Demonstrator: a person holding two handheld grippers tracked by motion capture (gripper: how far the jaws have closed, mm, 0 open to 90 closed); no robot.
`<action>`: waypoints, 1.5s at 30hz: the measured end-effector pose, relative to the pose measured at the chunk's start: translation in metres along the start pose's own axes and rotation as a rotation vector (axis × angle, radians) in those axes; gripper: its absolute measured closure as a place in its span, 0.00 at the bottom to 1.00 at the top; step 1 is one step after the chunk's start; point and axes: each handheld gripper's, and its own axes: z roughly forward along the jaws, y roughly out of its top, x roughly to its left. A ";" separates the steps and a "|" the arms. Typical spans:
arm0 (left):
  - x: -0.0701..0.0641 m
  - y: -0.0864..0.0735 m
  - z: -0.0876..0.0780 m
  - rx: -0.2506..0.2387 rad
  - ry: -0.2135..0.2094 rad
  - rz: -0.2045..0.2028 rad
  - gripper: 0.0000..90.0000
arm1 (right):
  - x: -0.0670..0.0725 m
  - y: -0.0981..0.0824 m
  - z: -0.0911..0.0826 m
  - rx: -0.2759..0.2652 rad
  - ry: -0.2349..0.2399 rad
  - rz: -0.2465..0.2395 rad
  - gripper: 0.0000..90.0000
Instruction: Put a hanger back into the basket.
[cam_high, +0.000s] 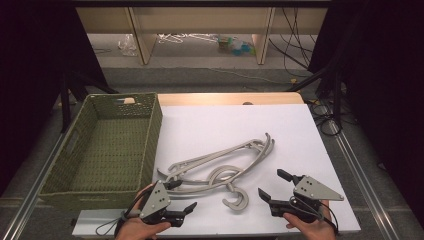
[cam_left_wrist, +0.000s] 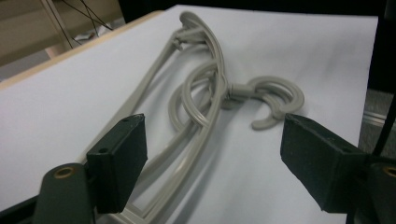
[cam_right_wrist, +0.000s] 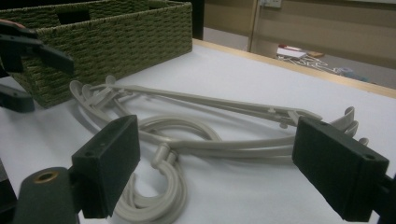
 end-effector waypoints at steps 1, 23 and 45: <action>-0.001 -0.001 0.006 0.044 0.003 0.020 0.26 | 0.000 0.000 0.000 0.000 -0.001 -0.005 0.18; 0.010 0.017 0.072 0.381 -0.043 0.183 0.56 | 0.001 0.000 0.003 0.011 0.022 -0.012 0.20; 0.014 0.020 0.092 0.468 -0.094 0.192 0.77 | 0.002 0.000 0.006 0.005 0.022 -0.033 0.21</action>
